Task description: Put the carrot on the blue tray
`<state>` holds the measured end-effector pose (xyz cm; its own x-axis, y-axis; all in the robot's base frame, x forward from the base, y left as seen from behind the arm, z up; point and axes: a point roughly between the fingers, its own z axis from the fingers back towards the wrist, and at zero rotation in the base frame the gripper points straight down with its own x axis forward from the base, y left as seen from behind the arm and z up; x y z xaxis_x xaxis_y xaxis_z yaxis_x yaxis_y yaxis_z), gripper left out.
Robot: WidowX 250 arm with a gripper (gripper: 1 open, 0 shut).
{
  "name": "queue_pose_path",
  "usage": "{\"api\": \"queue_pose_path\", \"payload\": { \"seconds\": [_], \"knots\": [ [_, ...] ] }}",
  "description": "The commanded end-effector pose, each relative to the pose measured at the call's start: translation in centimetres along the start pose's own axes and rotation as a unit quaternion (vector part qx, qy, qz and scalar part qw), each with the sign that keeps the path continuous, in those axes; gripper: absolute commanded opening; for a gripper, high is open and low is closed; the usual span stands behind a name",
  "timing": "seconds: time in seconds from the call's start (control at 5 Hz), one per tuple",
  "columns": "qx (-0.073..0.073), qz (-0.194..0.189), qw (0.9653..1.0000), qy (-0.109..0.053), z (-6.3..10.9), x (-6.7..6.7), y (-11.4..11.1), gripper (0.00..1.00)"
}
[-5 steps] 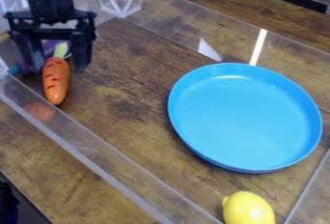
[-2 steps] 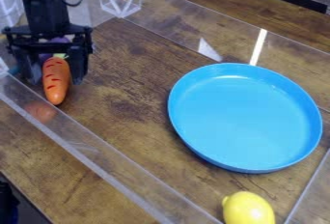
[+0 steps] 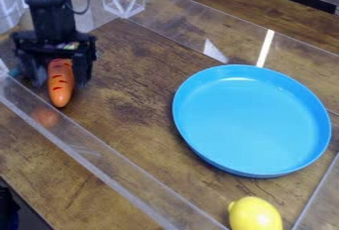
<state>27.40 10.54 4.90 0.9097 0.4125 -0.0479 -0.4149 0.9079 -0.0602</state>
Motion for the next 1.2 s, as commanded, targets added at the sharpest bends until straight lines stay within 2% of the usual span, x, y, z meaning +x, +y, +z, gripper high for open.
{"api": "queue_pose_path", "payload": {
  "seconds": [0.0, 0.2, 0.4, 0.8, 1.0],
  "knots": [
    [0.008, 0.010, 0.9995, -0.028, 0.9, 1.8, -0.3, 1.00],
    [0.012, 0.033, 0.9989, -0.029, 0.1, 2.7, -0.5, 1.00],
    [0.016, 0.024, 0.9990, -0.034, -1.0, 3.5, -0.2, 1.00],
    [0.024, 0.000, 0.9989, -0.040, -1.0, 4.9, 0.1, 1.00],
    [0.029, 0.018, 0.9985, -0.042, -1.3, 5.6, 0.4, 1.00]
  ]
}}
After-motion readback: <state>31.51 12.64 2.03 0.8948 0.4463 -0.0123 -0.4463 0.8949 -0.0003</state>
